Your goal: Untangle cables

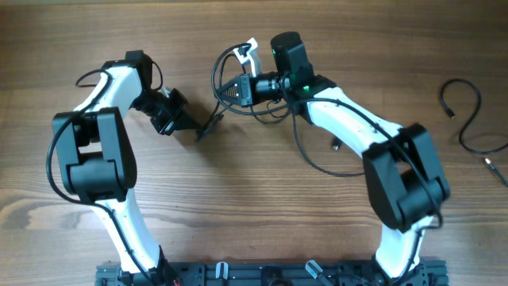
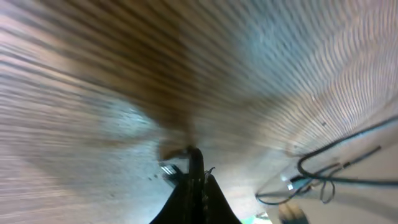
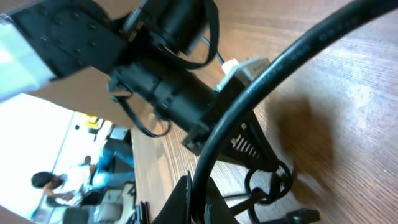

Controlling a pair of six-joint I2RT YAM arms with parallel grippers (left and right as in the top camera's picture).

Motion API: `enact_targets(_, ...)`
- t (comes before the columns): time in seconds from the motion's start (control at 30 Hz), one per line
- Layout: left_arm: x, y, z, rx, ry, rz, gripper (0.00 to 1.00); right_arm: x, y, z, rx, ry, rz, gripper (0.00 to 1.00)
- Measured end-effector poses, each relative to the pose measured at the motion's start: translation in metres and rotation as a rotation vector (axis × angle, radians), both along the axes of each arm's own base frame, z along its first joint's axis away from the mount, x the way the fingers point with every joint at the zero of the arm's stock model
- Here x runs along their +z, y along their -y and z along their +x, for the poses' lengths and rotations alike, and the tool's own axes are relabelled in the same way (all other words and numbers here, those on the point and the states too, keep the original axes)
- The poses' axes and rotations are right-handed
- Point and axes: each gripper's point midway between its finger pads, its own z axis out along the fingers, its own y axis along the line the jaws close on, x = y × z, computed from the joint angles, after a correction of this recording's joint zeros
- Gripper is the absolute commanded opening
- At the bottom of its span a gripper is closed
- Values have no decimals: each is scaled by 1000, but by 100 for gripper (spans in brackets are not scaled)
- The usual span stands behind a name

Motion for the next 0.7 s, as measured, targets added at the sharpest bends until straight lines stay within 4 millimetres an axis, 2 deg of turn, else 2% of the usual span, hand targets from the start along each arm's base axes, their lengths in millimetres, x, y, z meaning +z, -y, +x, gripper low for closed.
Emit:
enact_targets(0.07, -2, -3, 1, -1, 5, 17, 4, 16, 4, 0, -29, 26, -7, 4)
enact_targets(0.27, -4, -7, 0, -5, 3, 46, 4, 89, 17, -10, -66, 161, 43, 4)
enact_targets(0.33, -4, -7, 0, -6, 3, 47, 4, 105, 23, -15, -75, 182, 50, 4)
enact_targets(0.43, -5, -8, 0, -6, 3, 51, 4, 119, 32, -17, -91, 192, 53, 4)
enact_targets(0.47, -5, -8, 0, -6, 2, 53, 4, 127, 42, -18, -108, 196, 54, 4)
enact_targets(0.7, -5, -8, 0, -7, 3, 54, 4, 152, 67, -17, -160, 231, 62, 4)
